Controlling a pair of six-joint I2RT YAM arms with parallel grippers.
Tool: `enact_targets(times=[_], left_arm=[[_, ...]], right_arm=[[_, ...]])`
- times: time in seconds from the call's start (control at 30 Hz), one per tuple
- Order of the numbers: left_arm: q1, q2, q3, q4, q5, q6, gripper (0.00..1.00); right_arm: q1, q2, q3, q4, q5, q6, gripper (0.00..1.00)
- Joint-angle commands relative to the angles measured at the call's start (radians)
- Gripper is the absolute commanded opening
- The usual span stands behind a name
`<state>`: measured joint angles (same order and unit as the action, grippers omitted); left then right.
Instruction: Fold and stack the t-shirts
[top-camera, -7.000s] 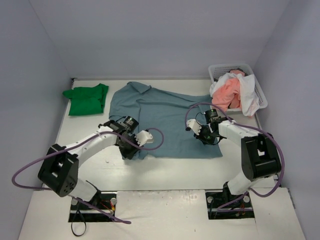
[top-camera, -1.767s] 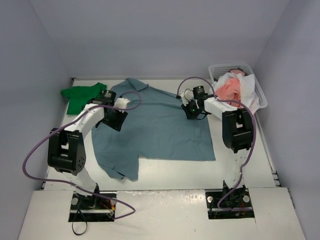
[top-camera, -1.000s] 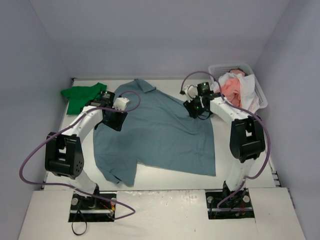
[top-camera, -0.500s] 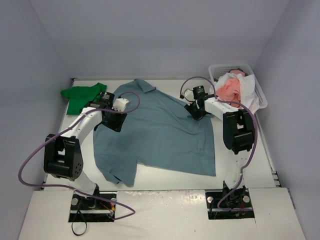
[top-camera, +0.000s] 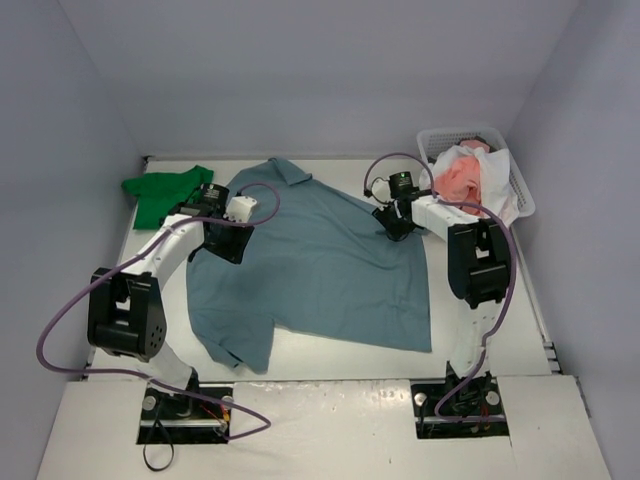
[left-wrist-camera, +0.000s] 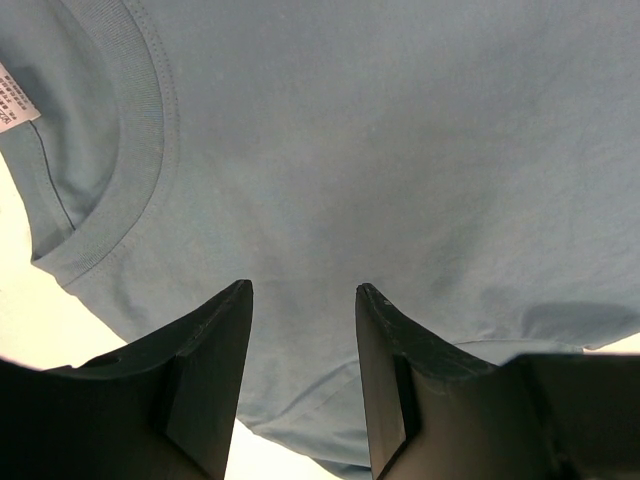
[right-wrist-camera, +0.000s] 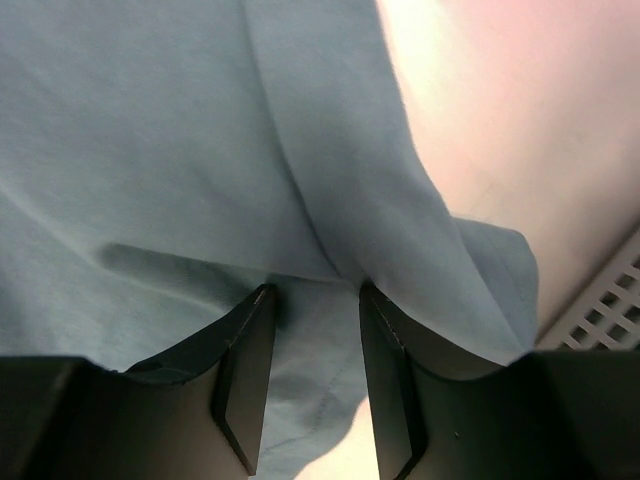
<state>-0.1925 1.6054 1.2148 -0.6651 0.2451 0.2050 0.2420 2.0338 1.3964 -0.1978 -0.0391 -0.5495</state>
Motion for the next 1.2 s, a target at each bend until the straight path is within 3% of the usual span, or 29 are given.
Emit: enact_targets(times=[0.0,0.47,1.17], left_arm=[[0.004,-0.059,0.014,0.030,0.002,-0.009,0.41],[0.004,-0.047,0.002,0.039,0.006,-0.019,0.41],[0.002,-0.041,-0.018,0.053,0.000,-0.015,0.41]], right_arm=[[-0.020,-0.086,0.021,0.011,0.068,0.002,0.36],[-0.076,-0.101,0.036,0.005,0.065,-0.026,0.35],[-0.098,0.042,0.116,0.015,0.048,-0.027,0.35]])
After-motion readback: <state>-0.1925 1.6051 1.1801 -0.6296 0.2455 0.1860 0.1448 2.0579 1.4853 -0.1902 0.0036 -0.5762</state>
